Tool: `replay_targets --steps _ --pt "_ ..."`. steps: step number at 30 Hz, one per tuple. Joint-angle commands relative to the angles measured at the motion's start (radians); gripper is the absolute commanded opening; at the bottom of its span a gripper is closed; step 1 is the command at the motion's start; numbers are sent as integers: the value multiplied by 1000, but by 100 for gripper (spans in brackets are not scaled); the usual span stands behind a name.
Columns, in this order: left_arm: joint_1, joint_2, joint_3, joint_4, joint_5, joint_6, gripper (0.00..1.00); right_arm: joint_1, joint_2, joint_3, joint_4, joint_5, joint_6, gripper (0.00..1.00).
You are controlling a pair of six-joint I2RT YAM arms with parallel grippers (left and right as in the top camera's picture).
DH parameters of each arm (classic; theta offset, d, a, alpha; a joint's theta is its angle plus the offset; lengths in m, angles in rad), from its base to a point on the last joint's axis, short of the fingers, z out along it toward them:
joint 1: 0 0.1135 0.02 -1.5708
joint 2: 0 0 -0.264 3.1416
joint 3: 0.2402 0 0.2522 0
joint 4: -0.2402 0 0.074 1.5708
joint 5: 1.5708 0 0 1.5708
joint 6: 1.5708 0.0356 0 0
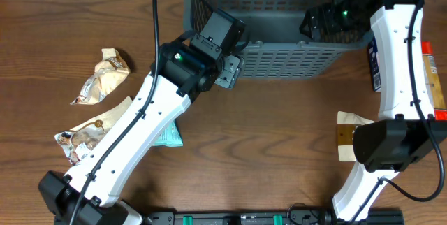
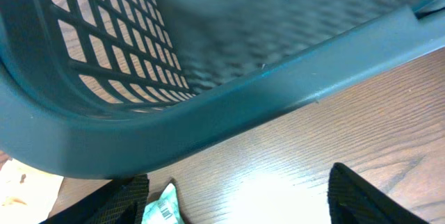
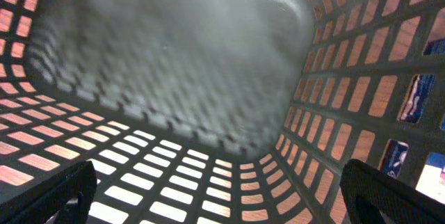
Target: Pack container
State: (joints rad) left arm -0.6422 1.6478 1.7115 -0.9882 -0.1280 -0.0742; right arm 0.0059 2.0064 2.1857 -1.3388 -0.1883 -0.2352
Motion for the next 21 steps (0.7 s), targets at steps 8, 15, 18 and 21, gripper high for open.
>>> replay_targets --steps 8,15,18,21 --pt "7 8 0 -7 -15 3 83 -5 7 103 2 -192 3 99" --pt "-13 -15 0 -47 -15 3 89 -5 6 269 -21 -291 44 99" --pt "-32 -50 0 -50 -15 3 90 -5 5 383 -50 -291 60 99" --pt "-47 -100 0 -47 -15 3 92 -6 -3 513 -92 -270 72 99"
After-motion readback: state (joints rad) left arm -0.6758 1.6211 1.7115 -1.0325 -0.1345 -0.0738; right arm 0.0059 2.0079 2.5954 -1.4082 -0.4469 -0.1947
